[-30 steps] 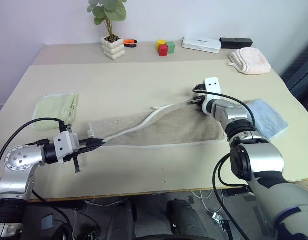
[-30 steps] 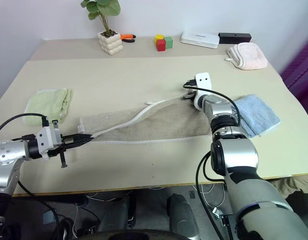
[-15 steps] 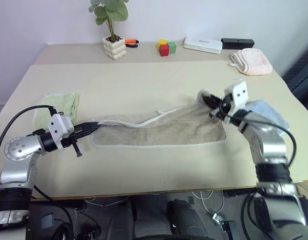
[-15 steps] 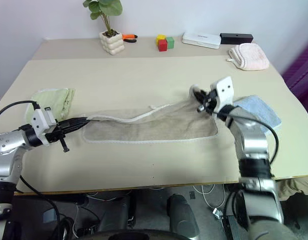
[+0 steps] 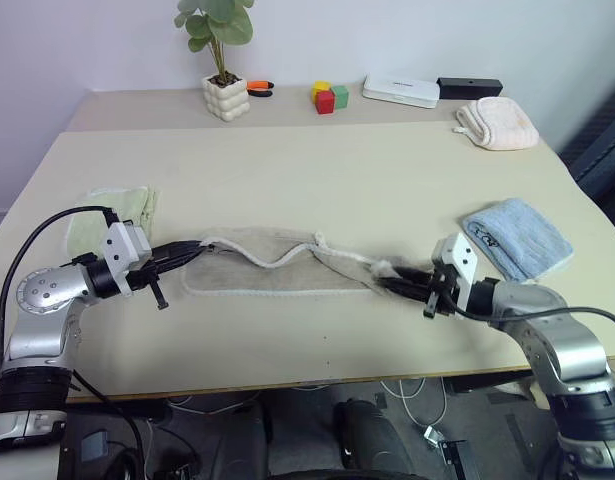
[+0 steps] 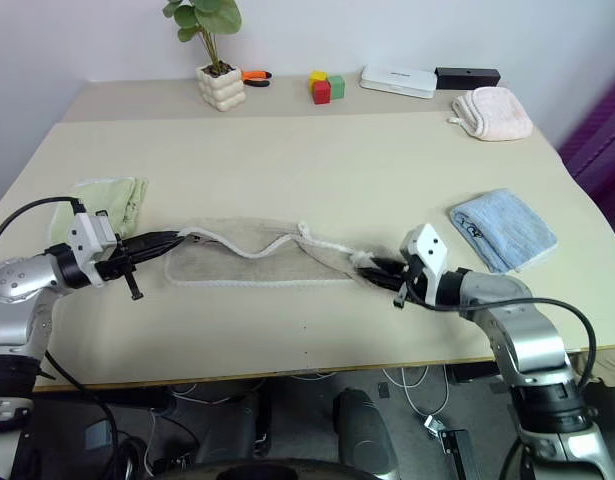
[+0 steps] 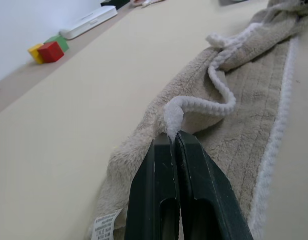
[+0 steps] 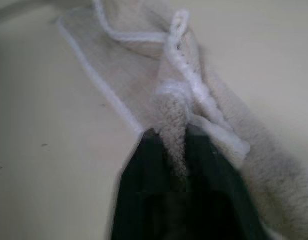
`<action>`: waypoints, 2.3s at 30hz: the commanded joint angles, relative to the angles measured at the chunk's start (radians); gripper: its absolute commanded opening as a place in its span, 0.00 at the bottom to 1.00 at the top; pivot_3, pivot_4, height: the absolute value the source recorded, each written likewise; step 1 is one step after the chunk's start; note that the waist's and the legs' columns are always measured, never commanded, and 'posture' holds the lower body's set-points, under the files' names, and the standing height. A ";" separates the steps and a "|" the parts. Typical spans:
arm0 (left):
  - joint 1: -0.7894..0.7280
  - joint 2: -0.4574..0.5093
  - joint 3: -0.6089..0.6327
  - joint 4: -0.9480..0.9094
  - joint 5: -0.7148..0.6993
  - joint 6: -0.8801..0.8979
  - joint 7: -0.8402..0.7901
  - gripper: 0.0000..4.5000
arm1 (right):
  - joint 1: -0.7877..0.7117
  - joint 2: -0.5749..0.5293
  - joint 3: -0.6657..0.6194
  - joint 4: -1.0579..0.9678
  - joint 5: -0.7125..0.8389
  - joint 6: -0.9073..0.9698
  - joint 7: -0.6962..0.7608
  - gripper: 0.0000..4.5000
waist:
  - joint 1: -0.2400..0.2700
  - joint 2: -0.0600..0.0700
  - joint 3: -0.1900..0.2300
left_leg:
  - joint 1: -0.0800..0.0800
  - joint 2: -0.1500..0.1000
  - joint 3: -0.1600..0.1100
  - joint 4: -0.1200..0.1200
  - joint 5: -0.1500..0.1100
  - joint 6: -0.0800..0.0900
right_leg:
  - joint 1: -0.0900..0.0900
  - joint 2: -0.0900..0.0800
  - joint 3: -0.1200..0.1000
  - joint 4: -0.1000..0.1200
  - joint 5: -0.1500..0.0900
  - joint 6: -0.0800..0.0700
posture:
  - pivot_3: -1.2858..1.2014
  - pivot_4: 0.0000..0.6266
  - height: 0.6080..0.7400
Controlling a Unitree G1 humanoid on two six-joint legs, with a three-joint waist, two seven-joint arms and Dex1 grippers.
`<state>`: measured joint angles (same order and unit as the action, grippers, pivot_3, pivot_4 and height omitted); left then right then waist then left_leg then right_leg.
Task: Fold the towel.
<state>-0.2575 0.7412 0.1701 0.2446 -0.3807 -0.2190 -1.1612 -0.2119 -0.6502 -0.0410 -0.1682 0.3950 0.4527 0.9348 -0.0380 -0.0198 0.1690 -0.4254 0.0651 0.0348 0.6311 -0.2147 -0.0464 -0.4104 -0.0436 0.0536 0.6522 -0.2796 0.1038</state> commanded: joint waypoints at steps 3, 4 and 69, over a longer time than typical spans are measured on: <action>-0.013 0.006 0.011 -0.013 -0.007 0.004 -0.006 0.00 | -0.045 -0.013 0.064 0.051 -0.109 -0.107 -0.009 0.77 | 0.007 0.000 0.000 | 0.000 0.000 -0.001 -0.001 0.000 0.000 | 0.000 0.000 0.000 0.000 0.001 0.001 | 0.52 0.24 1.00; -0.011 0.006 0.012 -0.016 -0.008 0.006 -0.006 0.00 | -0.043 -0.023 0.067 0.039 -0.106 -0.101 0.004 0.88 | 0.011 0.000 0.000 | 0.000 0.000 -0.001 -0.001 0.000 0.000 | 0.000 0.000 0.000 0.000 0.001 0.001 | 0.52 0.24 1.00; -0.950 -0.064 -0.062 0.945 0.328 -0.123 0.482 0.00 | -0.886 -0.096 0.217 0.959 -0.682 -0.700 -0.454 0.01 | 0.024 -0.001 0.001 | -0.004 -0.002 0.001 -0.001 0.000 0.000 | -0.003 -0.001 0.000 -0.003 0.002 0.004 | 0.52 0.24 1.00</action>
<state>-1.1681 0.6506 0.0935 1.1640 -0.0733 -0.3055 -0.7380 -1.0552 -0.7347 0.2238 0.7467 -0.2742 -0.2055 0.5604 -0.0136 -0.0204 0.1699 -0.4291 0.0630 0.0355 0.6295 -0.2150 -0.0457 -0.4133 -0.0442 0.0536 0.6498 -0.2786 0.1085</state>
